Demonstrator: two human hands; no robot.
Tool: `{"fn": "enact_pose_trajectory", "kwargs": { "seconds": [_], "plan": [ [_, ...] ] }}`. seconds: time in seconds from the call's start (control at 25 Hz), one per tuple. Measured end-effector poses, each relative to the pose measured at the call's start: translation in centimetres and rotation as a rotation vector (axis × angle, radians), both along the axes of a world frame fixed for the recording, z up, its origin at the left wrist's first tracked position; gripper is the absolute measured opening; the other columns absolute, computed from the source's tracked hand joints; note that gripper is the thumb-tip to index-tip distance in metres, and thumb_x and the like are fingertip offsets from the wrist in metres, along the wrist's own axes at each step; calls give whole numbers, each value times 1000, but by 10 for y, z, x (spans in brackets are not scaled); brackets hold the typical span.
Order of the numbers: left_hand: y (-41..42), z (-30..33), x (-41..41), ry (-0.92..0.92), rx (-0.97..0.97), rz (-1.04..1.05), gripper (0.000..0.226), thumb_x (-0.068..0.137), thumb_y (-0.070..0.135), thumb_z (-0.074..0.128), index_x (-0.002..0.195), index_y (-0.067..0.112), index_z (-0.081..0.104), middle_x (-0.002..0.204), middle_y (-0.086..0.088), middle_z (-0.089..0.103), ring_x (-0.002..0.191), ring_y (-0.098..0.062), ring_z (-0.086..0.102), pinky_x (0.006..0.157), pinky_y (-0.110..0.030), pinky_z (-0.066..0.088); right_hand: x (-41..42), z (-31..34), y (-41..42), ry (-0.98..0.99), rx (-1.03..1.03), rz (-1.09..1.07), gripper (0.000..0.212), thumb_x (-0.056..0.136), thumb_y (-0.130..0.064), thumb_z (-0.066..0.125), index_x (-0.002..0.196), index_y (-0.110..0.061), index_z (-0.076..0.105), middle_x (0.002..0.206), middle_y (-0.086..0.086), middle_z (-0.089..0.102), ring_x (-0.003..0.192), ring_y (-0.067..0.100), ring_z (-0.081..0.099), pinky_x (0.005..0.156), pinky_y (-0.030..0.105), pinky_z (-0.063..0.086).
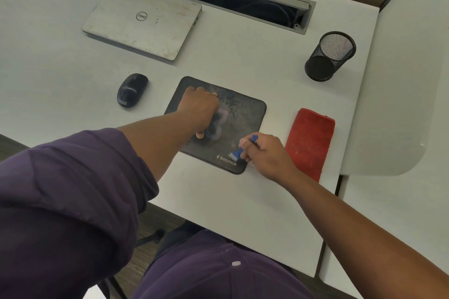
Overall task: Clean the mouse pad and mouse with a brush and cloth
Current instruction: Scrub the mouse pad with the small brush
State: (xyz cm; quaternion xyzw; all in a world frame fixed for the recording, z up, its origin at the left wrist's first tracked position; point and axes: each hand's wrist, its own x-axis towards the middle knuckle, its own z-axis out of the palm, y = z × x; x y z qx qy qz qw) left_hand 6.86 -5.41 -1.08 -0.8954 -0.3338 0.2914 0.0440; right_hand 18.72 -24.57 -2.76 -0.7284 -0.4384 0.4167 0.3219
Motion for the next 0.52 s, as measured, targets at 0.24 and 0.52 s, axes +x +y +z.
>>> {"fn": "enact_pose_trajectory", "kwargs": {
  "seconds": [0.24, 0.52],
  "plan": [
    [-1, 2, 1, 44, -11, -2, 80, 48, 37, 96, 118, 19, 60, 112, 3, 65, 104, -23, 54, 74, -35, 30, 1, -2, -6, -376, 58, 44, 25, 104, -31, 45, 88, -18, 60, 70, -8, 63, 64, 14, 57, 60, 35, 46],
    [-2, 4, 1, 36, -14, 18, 87, 47, 36, 96, 123, 17, 58, 110, 2, 65, 107, -23, 54, 76, -34, 30, 3, -1, -6, -248, 171, -78, 27, 104, -31, 47, 83, -17, 58, 65, 0, 61, 59, 16, 55, 57, 37, 44]
  ]
}}
